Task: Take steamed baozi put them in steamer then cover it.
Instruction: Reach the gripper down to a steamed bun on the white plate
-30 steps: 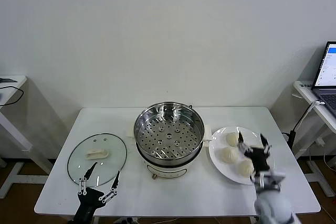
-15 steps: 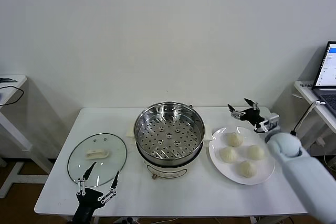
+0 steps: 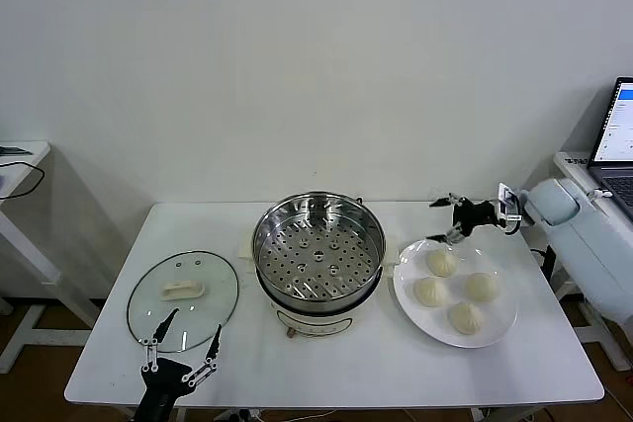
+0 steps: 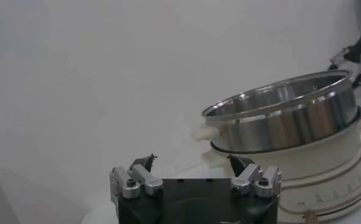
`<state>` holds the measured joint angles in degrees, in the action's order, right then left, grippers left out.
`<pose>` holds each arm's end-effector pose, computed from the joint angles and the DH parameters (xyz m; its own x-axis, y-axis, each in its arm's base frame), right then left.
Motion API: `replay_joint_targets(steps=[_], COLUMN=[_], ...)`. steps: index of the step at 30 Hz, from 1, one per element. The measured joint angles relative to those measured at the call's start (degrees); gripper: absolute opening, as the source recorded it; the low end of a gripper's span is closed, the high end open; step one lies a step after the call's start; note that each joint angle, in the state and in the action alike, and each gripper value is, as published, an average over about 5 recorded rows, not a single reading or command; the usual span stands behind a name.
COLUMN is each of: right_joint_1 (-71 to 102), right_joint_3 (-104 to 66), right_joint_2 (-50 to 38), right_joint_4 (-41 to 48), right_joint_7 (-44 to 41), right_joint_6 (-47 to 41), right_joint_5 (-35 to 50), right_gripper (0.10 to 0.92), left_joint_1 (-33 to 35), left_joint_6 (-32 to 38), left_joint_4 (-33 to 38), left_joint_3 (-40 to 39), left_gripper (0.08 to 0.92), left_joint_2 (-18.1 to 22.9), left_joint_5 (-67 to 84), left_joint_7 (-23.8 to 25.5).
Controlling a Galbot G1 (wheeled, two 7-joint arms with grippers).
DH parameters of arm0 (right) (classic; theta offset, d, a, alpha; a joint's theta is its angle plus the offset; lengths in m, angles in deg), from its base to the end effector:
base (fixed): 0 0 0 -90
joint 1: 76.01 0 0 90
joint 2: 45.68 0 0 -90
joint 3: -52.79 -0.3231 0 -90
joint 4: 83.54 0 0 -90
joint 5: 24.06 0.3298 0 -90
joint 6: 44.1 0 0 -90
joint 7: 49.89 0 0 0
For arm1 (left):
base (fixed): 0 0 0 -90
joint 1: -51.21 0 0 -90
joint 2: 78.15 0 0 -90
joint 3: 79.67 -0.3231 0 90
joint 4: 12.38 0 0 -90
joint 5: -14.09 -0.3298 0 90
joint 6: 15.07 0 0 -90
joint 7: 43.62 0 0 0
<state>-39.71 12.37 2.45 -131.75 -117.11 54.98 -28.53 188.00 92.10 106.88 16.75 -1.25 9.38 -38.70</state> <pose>0.5209 -0.2229 -0.1848 -0.2840 -0.4281 0.8580 -0.9551 0.0476 -0.2924 0.0861 0.0680 -0.3114 -0.9805 0.1929 0.0374 0.1949 0.9309 0.3090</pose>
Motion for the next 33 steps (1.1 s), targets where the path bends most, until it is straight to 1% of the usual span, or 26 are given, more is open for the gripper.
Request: replay_joint_targets(steps=[4, 10, 16, 21, 23, 26, 29, 33], right_joint_1=[-1.69, -2.82, -3.3, -3.43, -3.43, -3.46, -3.62, -4.34], right_joint_3=[2.57, 4.66, 5.65, 6.37, 6.67, 7.12, 7.57, 8.38], right_joint_2=[1.89, 4.73, 7.2, 8.47, 8.67, 8.75, 8.66, 7.97], right_joint_4=[2.77, 6.23, 8.85, 10.18, 10.41, 10.52, 10.25, 8.6], right_joint_7=[-1.94, -2.76, -2.45, -1.86, -1.77, -1.64, -1.54, -1.44], right_joint_6=[1.08, 2.08, 2.64, 2.74, 2.75, 2.82, 2.89, 3.2], right_joint_5=[-5.33, -10.43, -13.91, -15.04, -15.24, -15.42, -15.43, -14.89], right_gripper=[0.823, 0.823, 0.823, 0.818, 0.793, 0.715, 0.655, 0.641], left_joint_1=[0.37, 0.64, 0.82, 0.89, 0.9, 0.92, 0.93, 0.94], left_joint_6=[-0.06, 0.02, 0.05, 0.15, 0.17, 0.24, 0.29, 0.31], left_joint_4=[0.23, 0.01, -0.04, -0.29, -0.32, -0.38, -0.51, -0.56], left_joint_3=[0.05, 0.29, 0.5, 0.62, 0.7, 0.78, 0.75, 0.68], left_gripper=[0.823, 0.823, 0.823, 0.823, 0.823, 0.823, 0.823, 0.823], left_joint_2=[0.44, 0.92, 1.29, 1.39, 1.4, 1.41, 1.47, 1.54], left_joint_5=[0.0, -0.22, -0.37, -0.51, -0.52, -0.54, -0.61, -0.76], left_joint_7=[-0.04, -0.13, -0.22, -0.41, -0.52, -0.7, -0.92, -1.15])
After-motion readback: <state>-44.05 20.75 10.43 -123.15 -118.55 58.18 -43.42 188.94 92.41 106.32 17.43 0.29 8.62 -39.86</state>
